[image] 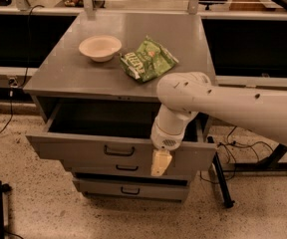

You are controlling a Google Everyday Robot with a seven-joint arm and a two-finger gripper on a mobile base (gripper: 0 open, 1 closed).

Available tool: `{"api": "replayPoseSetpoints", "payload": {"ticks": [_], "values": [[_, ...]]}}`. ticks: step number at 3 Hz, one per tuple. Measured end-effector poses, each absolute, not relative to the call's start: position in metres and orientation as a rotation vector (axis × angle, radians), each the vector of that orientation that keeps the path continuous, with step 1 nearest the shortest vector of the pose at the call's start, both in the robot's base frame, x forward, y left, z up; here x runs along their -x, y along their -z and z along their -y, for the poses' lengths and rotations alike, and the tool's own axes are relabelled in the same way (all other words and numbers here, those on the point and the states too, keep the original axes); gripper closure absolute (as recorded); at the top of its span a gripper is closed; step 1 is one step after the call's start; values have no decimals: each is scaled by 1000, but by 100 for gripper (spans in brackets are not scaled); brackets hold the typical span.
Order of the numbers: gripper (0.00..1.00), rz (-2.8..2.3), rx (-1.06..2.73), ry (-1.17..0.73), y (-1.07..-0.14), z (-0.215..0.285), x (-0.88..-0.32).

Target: Open top drawer

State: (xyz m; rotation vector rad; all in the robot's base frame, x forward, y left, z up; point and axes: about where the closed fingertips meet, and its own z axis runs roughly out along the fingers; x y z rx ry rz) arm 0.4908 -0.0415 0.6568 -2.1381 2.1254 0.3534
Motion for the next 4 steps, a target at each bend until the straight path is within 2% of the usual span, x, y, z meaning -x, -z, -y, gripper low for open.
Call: {"api": "replayPoseSetpoints", "payload": {"ticks": [1, 2, 3, 4], "values": [[63, -2098, 2203, -417, -663, 38, -473], [58, -2015, 2252, -480, -686, 34, -454], [41, -1843, 2275, -536, -724, 24, -435], [17, -1774, 2307, -539, -727, 23, -433]]}}
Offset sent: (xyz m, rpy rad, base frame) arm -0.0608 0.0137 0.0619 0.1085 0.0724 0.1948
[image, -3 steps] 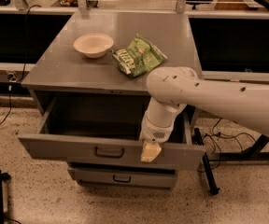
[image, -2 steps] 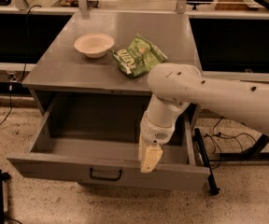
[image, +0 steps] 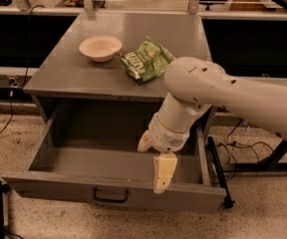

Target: Open top drawer

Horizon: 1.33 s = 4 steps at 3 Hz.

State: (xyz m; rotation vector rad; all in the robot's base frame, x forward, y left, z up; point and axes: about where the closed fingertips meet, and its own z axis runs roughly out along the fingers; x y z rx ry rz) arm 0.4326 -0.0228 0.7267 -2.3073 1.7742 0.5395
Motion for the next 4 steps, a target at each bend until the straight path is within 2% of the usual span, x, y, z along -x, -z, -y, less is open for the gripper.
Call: {"api": "replayPoseSetpoints", "payload": {"ticks": [1, 4], "values": [[2, -1862, 2310, -520, -721, 27, -447], [72, -2088, 2251, -258, -700, 52, -492]]}}
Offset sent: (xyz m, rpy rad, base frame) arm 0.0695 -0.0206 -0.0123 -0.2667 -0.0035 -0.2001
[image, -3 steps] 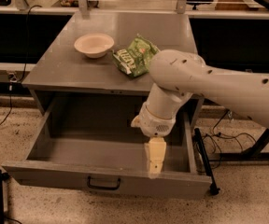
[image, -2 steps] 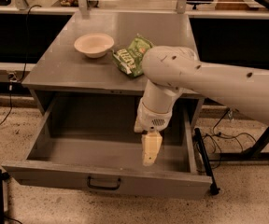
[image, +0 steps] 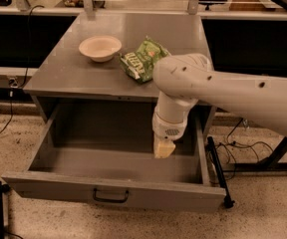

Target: Open top drawer

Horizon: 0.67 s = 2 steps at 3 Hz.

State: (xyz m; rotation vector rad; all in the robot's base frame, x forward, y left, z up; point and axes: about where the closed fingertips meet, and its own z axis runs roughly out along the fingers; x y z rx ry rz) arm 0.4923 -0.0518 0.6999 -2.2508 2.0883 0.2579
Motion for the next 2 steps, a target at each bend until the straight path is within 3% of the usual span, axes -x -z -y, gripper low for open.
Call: {"api": "replayPoseSetpoints", "payload": {"ticks": [1, 2], "values": [[95, -2098, 2200, -176, -683, 45, -489], [100, -2099, 2193, -177, -681, 45, -489]]}}
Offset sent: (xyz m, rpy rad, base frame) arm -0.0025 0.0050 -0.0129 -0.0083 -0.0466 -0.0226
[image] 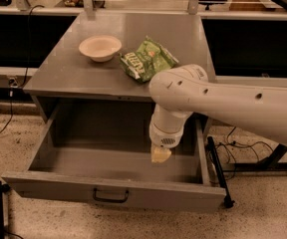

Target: Open top drawer

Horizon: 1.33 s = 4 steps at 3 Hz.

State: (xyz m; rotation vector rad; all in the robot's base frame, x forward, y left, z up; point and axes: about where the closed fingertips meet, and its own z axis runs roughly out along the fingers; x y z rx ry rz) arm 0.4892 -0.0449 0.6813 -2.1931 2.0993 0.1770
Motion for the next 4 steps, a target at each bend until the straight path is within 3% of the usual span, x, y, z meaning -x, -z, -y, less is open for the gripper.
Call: {"api": "replayPoseSetpoints", "payload": {"ticks": [4], "values": [[100, -2032, 2127, -52, -661, 6, -468]]}}
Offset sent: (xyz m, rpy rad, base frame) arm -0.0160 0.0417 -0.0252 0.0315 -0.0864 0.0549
